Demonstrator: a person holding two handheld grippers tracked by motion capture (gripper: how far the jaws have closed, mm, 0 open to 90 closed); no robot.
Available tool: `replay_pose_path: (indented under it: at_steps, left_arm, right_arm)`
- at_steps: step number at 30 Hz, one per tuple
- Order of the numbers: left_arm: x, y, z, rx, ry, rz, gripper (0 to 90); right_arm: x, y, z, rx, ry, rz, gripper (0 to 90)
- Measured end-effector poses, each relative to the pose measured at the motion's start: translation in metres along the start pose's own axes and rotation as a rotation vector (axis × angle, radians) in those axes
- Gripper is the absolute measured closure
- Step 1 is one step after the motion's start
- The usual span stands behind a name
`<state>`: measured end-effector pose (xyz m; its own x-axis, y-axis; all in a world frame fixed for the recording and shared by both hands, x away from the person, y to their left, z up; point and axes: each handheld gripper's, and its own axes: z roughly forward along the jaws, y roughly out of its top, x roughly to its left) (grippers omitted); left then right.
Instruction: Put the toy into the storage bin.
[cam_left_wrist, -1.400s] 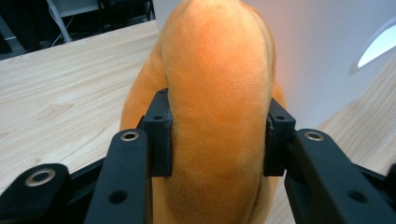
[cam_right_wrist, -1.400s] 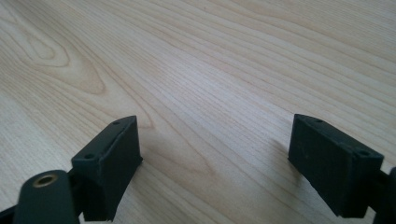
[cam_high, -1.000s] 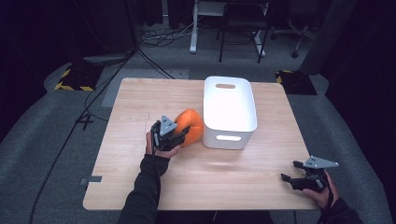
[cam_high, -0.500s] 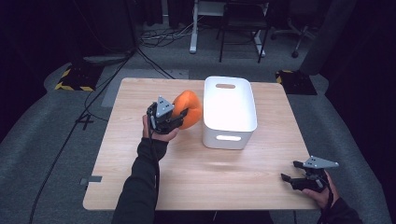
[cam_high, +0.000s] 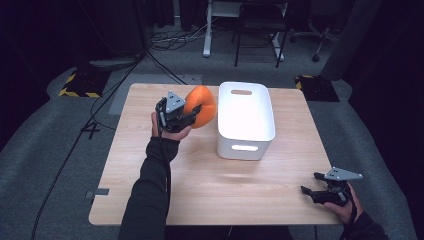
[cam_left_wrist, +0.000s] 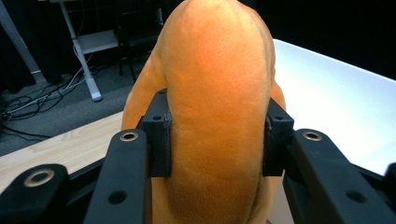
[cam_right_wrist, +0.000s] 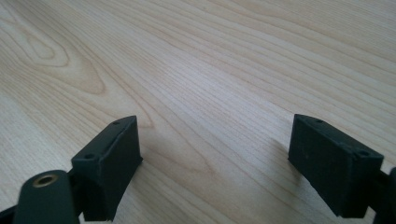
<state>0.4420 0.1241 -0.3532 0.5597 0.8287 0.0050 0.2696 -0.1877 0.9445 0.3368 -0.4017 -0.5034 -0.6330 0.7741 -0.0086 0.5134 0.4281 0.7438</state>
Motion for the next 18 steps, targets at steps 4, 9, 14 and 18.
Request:
replay_pose_path:
  at_steps: [4, 9, 14, 18]
  left_arm:
    - [0.0, 0.007, -0.001, -0.001, -0.004, 0.007, 57.5]
    - [-0.001, 0.017, 0.0, -0.007, -0.018, 0.012, 57.5]
    - [-0.002, 0.028, 0.0, -0.019, -0.024, 0.017, 57.3]
    - [-0.004, 0.035, 0.0, -0.034, -0.021, 0.025, 57.2]
  right_arm:
    - [0.0, 0.0, 0.0, 0.001, 0.001, 0.001, 16.8]
    - [0.0, 0.0, 0.0, -0.001, 0.0, 0.004, 16.8]
    - [0.0, 0.0, 0.0, 0.0, 0.001, 0.001, 16.8]
    - [0.0, 0.0, 0.0, -0.001, -0.001, 0.003, 16.8]
